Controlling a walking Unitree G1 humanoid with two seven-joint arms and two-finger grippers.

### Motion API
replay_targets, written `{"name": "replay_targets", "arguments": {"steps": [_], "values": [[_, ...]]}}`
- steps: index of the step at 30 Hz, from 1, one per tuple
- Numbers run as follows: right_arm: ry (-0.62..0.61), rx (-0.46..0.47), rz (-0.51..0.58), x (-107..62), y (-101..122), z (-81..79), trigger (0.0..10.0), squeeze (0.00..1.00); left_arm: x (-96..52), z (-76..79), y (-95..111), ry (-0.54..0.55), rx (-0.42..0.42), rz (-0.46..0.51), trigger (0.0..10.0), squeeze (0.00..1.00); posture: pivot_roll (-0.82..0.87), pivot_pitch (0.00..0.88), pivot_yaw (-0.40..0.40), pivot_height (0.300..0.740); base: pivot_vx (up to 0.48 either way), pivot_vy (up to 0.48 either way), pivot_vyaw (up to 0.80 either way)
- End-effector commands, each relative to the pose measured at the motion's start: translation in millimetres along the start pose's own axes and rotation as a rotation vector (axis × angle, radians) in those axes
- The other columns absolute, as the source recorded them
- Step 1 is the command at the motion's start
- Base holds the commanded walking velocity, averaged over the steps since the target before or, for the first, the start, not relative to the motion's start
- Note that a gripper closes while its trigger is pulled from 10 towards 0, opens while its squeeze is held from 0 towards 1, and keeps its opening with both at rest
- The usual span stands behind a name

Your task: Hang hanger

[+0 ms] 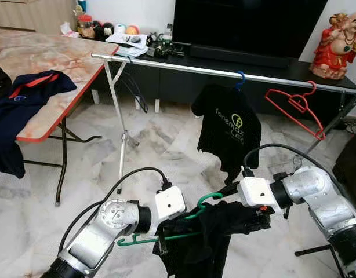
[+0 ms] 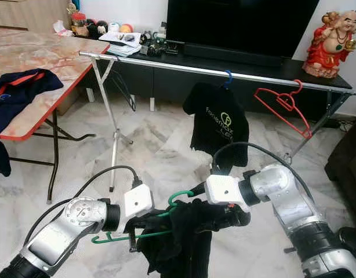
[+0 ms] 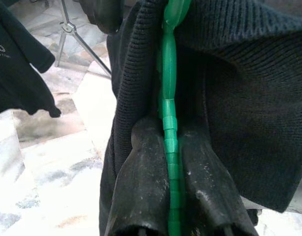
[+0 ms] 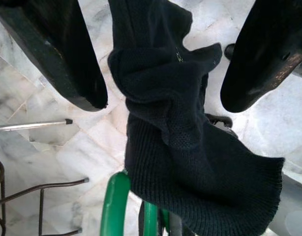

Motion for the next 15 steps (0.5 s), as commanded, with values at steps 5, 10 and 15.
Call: {"name": "replay_targets", "arguments": {"steps": [5,10,15], "values": [[-0.063,-0.021,-0.02,6.3,0,10.2,10.0,0.0,3.4,6.0,16,-0.046,0.051,0.049,10.0,0.0,0.07,0.015,-0.1,0.74,0.0,0.0,0.0],[-0.047,-0.031,-0.037,11.4,-1,10.9,10.0,0.0,3.1,6.9,18,-0.055,0.056,0.05,10.0,0.0,0.07,0.029,-0.108,0.74,0.0,0.0,0.0],[0.007,-0.032,-0.019,19.1,0,4.8,10.0,0.0,2.9,8.0,21,-0.059,0.058,0.058,10.0,0.0,0.08,0.034,-0.112,0.74,0.0,0.0,0.0]]}}
Point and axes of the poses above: a point about 5 cm out from each wrist's last joint towards the gripper, its own x axis pointing out of the wrist towards the gripper, its own y axis along the axis of the wrist's last joint, z = x × y, the point moved 1 cm from there along x, pointing out of the wrist towards the gripper
